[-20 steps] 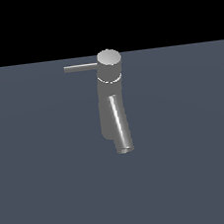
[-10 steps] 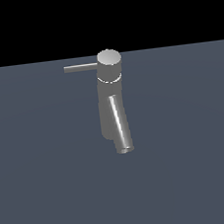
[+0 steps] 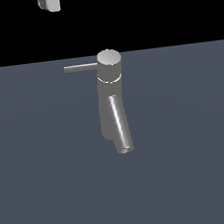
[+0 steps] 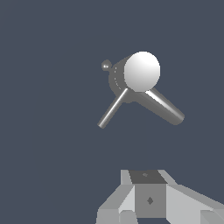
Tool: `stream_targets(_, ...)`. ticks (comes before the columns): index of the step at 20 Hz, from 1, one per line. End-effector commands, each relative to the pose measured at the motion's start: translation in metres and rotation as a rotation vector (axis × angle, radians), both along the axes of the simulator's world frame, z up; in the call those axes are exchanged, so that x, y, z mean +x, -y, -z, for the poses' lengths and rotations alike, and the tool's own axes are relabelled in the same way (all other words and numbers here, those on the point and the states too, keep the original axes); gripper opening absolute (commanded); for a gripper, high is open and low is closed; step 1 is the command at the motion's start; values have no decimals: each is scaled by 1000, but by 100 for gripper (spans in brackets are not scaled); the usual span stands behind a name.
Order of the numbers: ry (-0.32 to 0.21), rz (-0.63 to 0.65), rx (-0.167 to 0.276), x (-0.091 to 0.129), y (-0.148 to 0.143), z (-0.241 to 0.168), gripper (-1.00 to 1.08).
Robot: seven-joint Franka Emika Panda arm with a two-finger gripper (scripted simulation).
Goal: Turn on the faucet by rotating a designated handle.
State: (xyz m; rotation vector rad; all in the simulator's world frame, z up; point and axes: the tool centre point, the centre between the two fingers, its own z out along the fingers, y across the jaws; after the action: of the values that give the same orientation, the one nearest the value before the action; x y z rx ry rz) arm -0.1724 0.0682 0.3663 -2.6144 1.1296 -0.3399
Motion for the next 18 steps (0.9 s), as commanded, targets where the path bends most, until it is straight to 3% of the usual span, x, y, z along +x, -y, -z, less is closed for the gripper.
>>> stream_targets(1,17,54,19,9,-3,8,-100)
stream_targets(18,125,404,140,77,-16,54,-100)
